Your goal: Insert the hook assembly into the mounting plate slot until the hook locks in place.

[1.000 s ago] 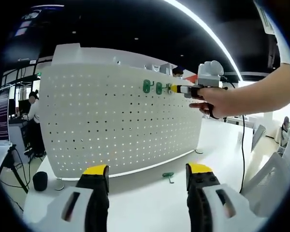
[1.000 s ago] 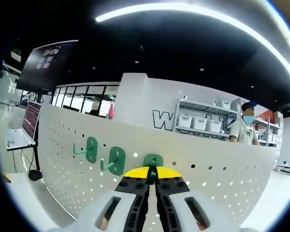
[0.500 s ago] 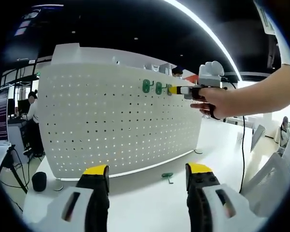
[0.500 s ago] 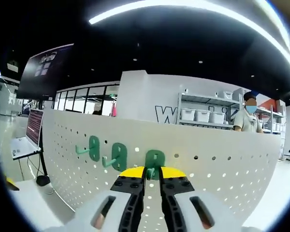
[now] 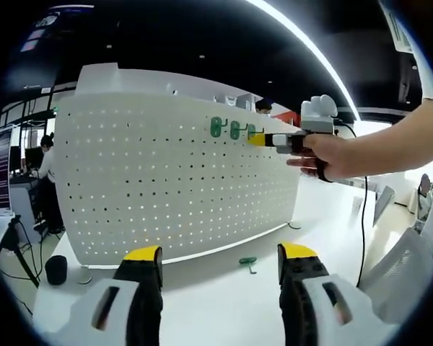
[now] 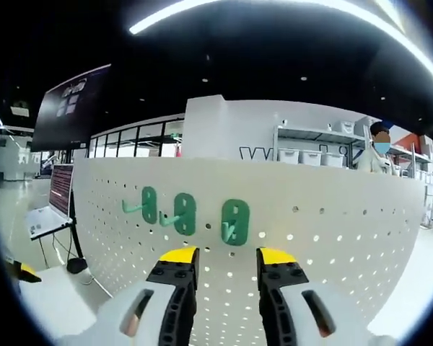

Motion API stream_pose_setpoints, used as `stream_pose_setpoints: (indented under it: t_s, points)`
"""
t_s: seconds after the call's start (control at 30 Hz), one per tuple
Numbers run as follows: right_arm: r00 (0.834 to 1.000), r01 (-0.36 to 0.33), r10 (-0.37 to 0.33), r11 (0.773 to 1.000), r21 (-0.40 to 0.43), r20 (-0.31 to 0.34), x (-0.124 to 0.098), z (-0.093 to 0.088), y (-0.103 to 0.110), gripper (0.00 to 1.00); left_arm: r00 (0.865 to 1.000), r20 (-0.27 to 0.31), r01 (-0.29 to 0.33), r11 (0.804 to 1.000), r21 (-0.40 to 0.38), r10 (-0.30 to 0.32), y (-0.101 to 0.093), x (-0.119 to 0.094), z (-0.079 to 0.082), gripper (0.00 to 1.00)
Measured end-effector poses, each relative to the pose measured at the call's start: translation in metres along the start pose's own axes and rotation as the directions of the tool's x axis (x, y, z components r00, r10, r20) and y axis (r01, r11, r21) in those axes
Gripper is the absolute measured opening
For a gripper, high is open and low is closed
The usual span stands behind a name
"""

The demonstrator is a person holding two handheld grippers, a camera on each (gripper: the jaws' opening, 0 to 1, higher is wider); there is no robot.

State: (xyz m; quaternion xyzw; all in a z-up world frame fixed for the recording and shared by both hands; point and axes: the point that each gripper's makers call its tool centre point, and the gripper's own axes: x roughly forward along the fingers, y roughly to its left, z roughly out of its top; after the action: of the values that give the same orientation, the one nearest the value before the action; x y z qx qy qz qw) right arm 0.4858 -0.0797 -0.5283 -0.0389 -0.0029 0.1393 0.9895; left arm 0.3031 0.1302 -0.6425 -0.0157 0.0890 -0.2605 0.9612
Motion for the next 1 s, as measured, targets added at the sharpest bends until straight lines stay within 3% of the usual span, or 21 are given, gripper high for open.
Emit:
stream_pose_setpoints:
  t_s: [0.13,0.27,0.43,1.0]
  points:
    - [0.999,-0.028,0.028,1.0,0.006,0.017,-0.003,0.003,0.001,0.29,1.0,-0.001,-0.003,1.0,-0.002,0.003,0.001,-0.001,0.0,0.67]
    - [0.993,-0.103,0.095,0.988,0.117,0.072,-0.008,0.008,0.008,0.29,1.0,0.0,-0.007,1.0,-0.004,0.007,0.002,-0.001,-0.001,0.67]
    - [0.99,-0.129,0.119,0.982,0.141,0.075,-0.01,0.007,0.01,0.3,1.0,-0.004,-0.006,1.0,-0.008,0.006,0.001,-0.001,-0.004,0.67]
    - [0.986,-0.155,0.145,0.977,0.143,0.08,-0.024,0.002,0.009,0.3,1.0,-0.003,0.0,1.0,-0.003,0.0,-0.002,0.001,-0.002,0.67]
